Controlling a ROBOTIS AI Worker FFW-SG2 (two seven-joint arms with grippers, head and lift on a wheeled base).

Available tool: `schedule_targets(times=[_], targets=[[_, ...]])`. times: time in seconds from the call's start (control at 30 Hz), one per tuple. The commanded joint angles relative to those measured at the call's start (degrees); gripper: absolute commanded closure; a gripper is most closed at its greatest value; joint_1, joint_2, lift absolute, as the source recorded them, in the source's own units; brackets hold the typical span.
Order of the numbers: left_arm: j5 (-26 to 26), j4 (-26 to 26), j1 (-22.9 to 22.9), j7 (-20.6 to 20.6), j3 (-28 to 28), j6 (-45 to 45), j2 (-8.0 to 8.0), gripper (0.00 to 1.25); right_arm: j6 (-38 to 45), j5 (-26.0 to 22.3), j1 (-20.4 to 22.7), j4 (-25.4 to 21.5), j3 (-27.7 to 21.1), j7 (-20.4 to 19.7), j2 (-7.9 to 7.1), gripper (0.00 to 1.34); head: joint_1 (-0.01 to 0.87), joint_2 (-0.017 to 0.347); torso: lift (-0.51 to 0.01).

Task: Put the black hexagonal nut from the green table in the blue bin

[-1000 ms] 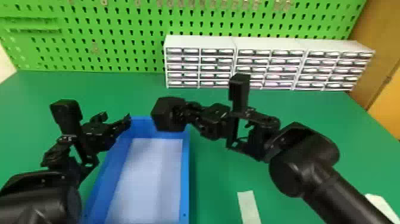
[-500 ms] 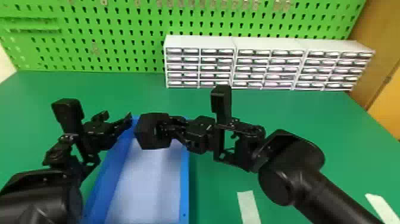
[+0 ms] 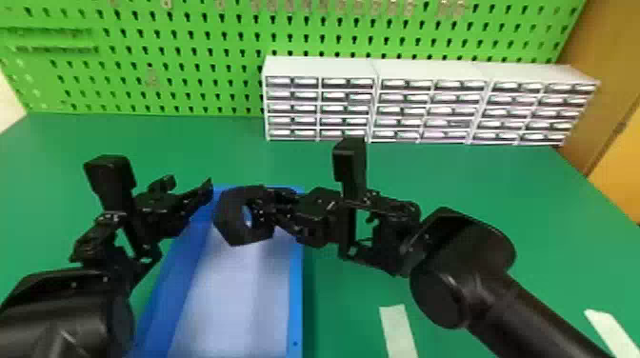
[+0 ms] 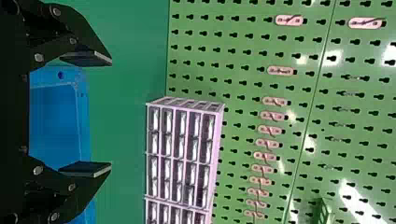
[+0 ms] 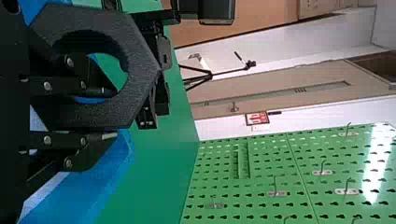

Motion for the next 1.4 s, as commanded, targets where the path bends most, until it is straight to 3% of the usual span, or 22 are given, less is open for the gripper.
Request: schedule_targets(times=[0.0,0.17,0.87,1.13,1.37], targets=[[0.08,0.0,-0.07,-0.04,-0.07,0.0,-0.09,0.45,0.48,-0.33,0.09,0.06,-0.09,-0.08,0.09,0.68,0.691,0.009,-0.097],[0.08,0.0,-0.07,0.05,-0.07,0.0,0.0,0.45,0.74,-0.15,0.17,0.06,-0.35,-0.26,0.09,0.56,0.691,0.009,-0.097],[0.52,0.0,-0.42,-0.04,-0.16,0.0,0.26,0.45,1.27,3.45,2.55,0.06,-5.62,-0.26,1.32,0.55,0.691,0.009,-0.097],[0.79,0.0,-0.25,0.05,0.2,0.0,0.53,0.45,1.27,6.97,6.85,-0.64,-12.92,-0.26,2.55,0.55,0.691,0.009,-0.097],[1.05,0.0,-0.07,0.05,1.08,0.0,0.53,0.45,2.06,13.21,10.98,-2.75,-23.2,-0.26,4.92,0.55,0.691,0.009,-0.097]])
